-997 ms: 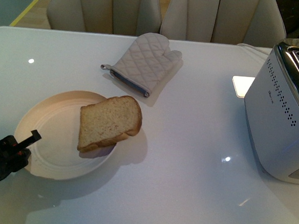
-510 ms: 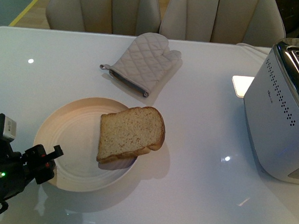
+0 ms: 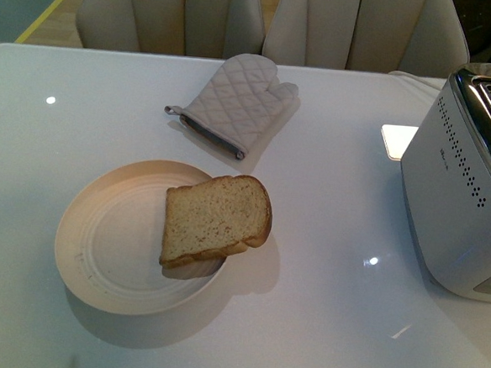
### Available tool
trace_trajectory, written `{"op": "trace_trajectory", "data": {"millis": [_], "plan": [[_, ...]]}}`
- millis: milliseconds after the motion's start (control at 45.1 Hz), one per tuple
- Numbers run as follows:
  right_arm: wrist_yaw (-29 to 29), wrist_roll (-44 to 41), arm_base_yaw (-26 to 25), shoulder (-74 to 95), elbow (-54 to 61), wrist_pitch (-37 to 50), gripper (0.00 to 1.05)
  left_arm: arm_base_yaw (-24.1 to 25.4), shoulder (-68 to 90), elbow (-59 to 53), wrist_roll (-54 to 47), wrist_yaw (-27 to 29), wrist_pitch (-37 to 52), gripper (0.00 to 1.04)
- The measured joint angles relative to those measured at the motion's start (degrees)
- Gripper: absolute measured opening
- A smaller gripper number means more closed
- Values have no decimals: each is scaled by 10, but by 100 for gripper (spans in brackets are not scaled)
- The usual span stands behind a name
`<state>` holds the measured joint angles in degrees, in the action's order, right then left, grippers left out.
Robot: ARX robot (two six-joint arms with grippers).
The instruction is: Put bread into toaster
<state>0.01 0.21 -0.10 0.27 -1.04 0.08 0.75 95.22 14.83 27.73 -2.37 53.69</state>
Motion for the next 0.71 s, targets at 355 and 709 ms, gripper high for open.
{"op": "trace_trajectory", "data": {"millis": [355,709], "plan": [[0,0,0,0,0,0,96,-20,-85,-29,-23,14,6,94],[0,0,0,0,0,0,96,-9,-108,-122,-213,24,238,40]]}}
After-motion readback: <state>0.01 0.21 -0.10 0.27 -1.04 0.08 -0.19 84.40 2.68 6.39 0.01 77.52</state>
